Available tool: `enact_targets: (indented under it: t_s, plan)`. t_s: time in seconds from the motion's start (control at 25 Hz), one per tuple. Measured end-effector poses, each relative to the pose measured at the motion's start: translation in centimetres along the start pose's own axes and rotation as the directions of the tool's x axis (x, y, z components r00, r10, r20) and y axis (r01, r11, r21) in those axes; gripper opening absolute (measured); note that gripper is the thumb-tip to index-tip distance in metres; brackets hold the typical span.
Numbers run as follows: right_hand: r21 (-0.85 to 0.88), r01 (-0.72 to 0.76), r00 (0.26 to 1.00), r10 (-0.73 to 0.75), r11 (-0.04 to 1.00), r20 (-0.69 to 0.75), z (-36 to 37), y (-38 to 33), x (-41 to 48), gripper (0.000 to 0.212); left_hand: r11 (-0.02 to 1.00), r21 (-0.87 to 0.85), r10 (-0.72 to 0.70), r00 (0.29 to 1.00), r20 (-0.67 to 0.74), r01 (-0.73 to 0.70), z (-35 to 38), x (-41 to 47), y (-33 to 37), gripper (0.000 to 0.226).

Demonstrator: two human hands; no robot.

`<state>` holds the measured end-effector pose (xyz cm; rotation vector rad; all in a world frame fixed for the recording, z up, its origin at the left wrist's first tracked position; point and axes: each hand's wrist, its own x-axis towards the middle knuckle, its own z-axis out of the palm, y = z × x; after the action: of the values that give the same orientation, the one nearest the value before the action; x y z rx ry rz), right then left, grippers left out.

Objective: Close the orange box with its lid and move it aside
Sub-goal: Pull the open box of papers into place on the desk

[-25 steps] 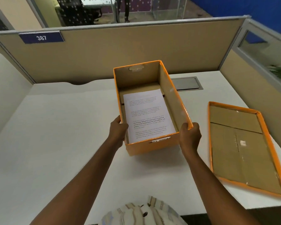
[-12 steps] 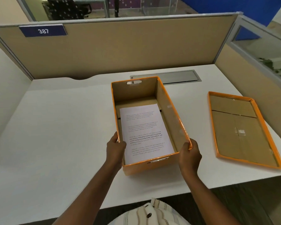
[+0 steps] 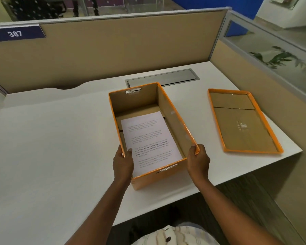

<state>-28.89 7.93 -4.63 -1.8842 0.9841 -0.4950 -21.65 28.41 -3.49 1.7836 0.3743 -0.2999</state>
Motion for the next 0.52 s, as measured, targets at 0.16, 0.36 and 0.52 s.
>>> enact_targets:
  t_s: [0.16, 0.36, 0.52]
  plan:
    - [-0.020, 0.031, 1.000, -0.031, 0.999, 0.004, -0.2, 0.5, -0.6, 0.024, 0.997, 0.068, -0.028, 1.000, -0.012, 0.029, -0.1, 0.4, 0.0, 0.045]
    - [-0.023, 0.087, 0.991, -0.084, 0.996, 0.105, -1.0, 1.2, 0.1, 0.034, 0.983, 0.178, -0.044, 0.998, -0.052, 0.053, 0.2, -0.5, 1.0, 0.051]
    - [-0.053, 0.127, 0.982, -0.118, 0.990, 0.146, -2.5, 1.9, 2.0, 0.056, 0.782, 0.594, 0.387, 0.892, -0.232, -0.185, 1.2, -3.3, 3.3, 0.075]
